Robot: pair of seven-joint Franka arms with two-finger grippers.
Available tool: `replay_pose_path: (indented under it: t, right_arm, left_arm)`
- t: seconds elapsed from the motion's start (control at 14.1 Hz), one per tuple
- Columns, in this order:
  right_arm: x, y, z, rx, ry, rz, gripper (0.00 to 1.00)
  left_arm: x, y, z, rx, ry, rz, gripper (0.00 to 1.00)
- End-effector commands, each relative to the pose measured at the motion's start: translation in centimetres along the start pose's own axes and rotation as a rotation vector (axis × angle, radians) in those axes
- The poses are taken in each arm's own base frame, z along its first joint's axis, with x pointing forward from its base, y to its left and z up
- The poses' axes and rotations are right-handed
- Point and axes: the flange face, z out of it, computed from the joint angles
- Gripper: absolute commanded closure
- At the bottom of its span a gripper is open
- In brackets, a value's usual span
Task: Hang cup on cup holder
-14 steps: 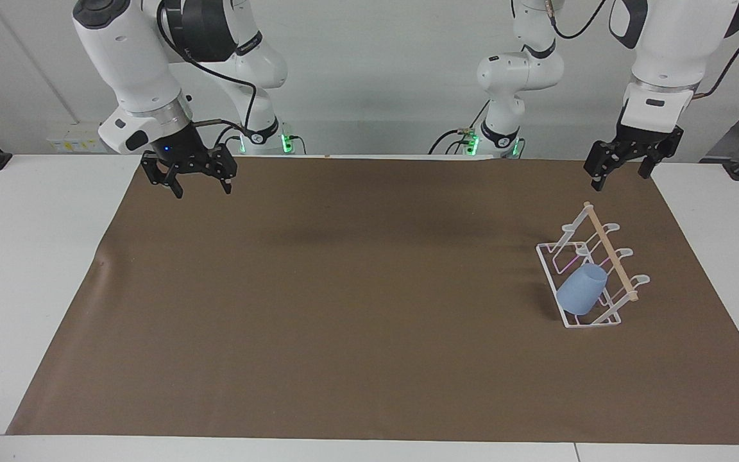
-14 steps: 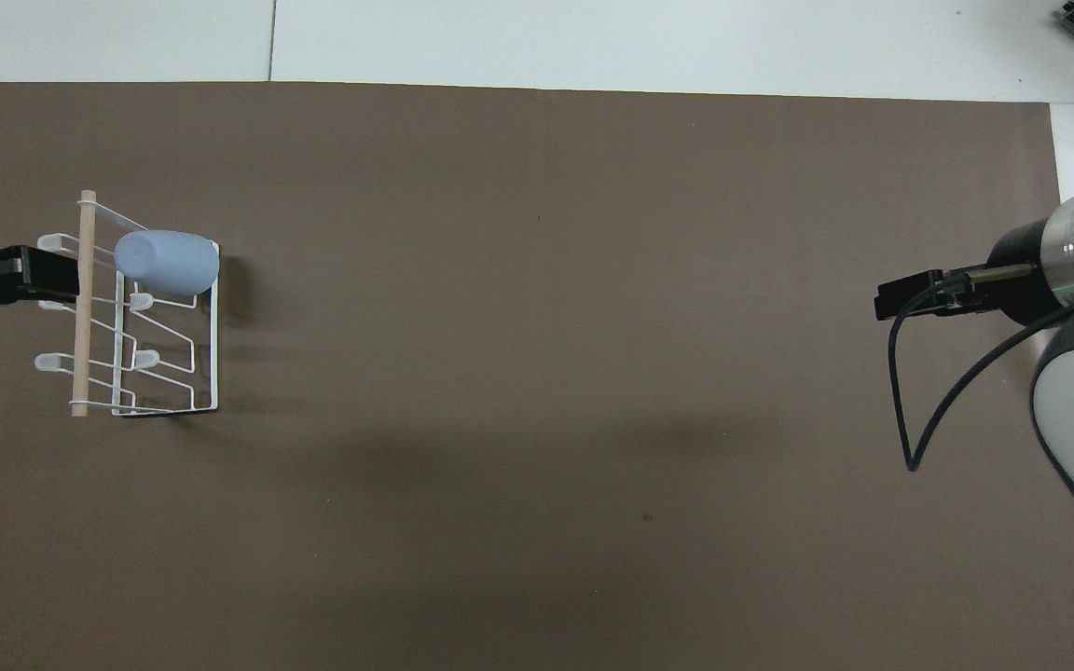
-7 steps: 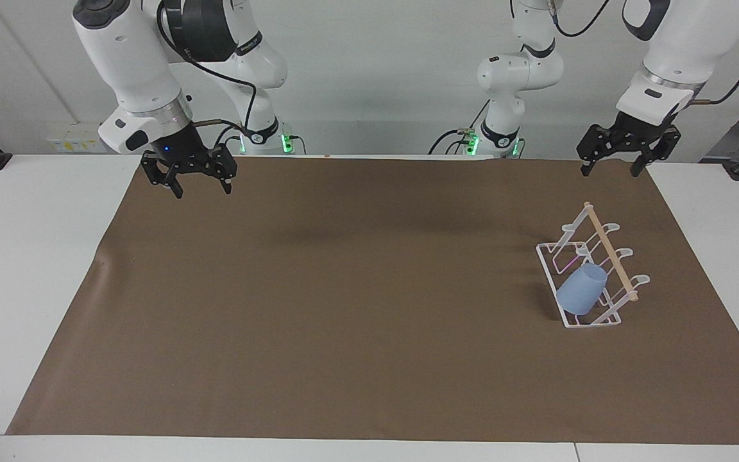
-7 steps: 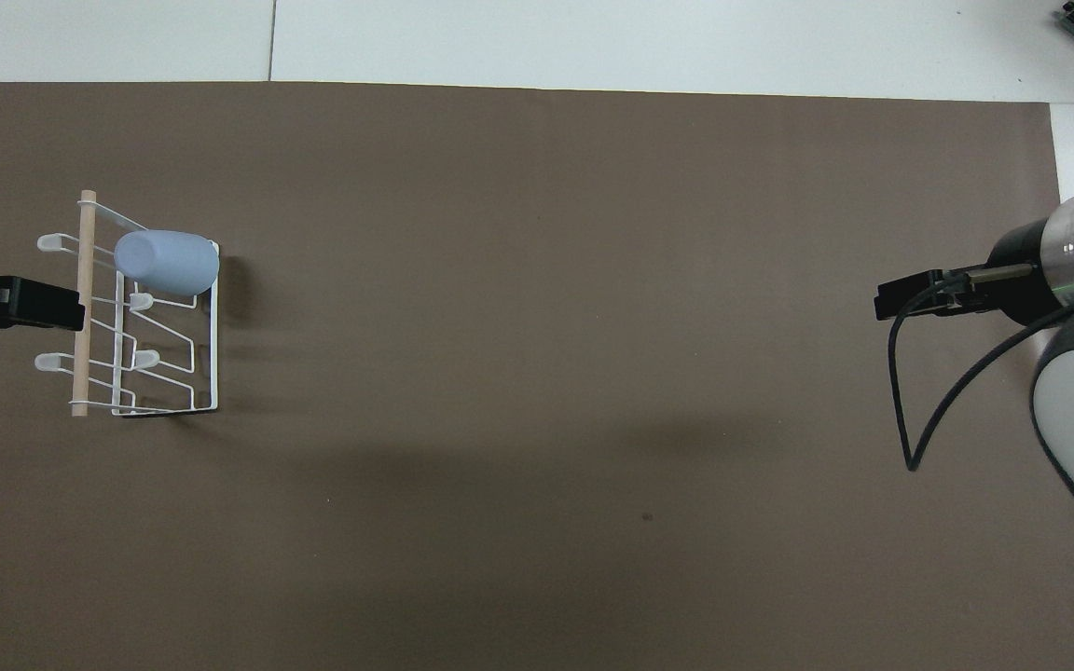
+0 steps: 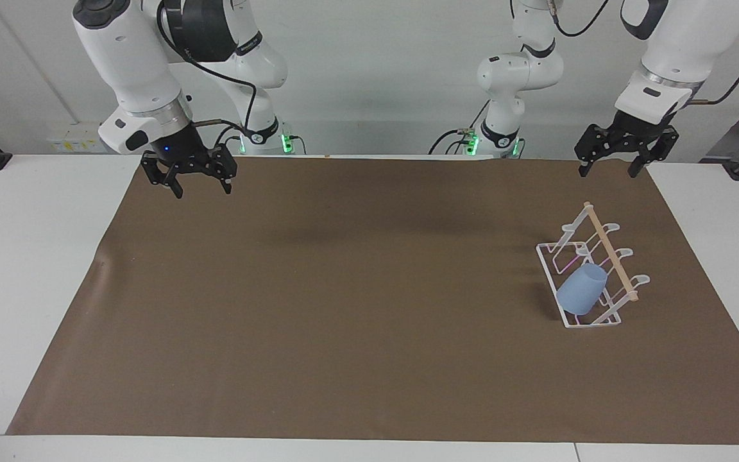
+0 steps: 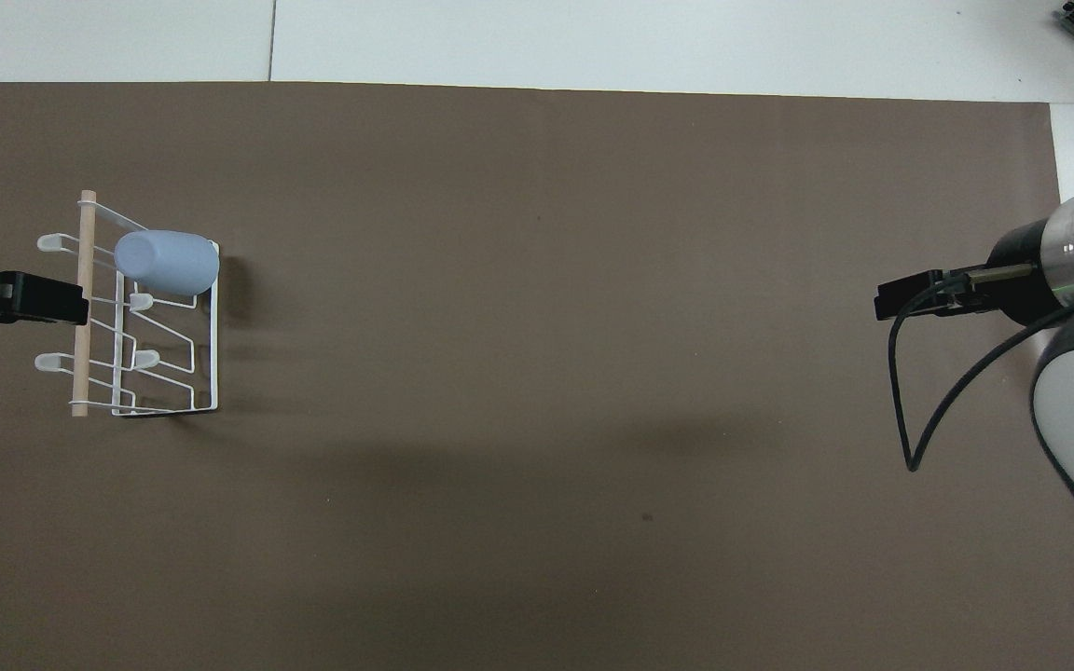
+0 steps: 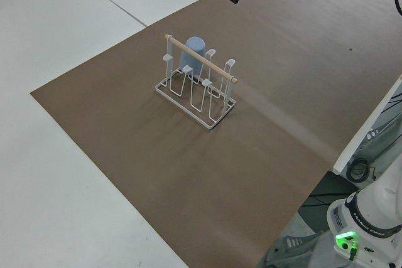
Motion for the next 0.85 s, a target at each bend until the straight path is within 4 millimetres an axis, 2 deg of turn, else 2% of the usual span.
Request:
replay_pose_path:
  t: [0.0, 0.43, 0.57, 0.78]
  right_arm:
    - [-0.25, 0.25, -0.11, 0.018, 0.0, -0.007, 0.0]
    - [-0.25, 0.25, -0.11, 0.018, 0.0, -0.007, 0.0]
    - [-0.25, 0.25, -0.11, 0.018, 0.0, -0.007, 0.0]
    - [-0.25, 0.25, -0.11, 0.018, 0.0, -0.007, 0.0]
  left_arm:
    - [-1.24, -0.28, 0.0, -0.008, 0.008, -0.023, 0.0]
    - [-1.2, -0.29, 0.08, -0.008, 0.007, -0.023, 0.0]
    - [-1.18, 0.43, -0.12, -0.009, 0.014, -0.014, 0.0]
    - [-1.31, 0.12, 0.12, -0.008, 0.0, -0.015, 0.0]
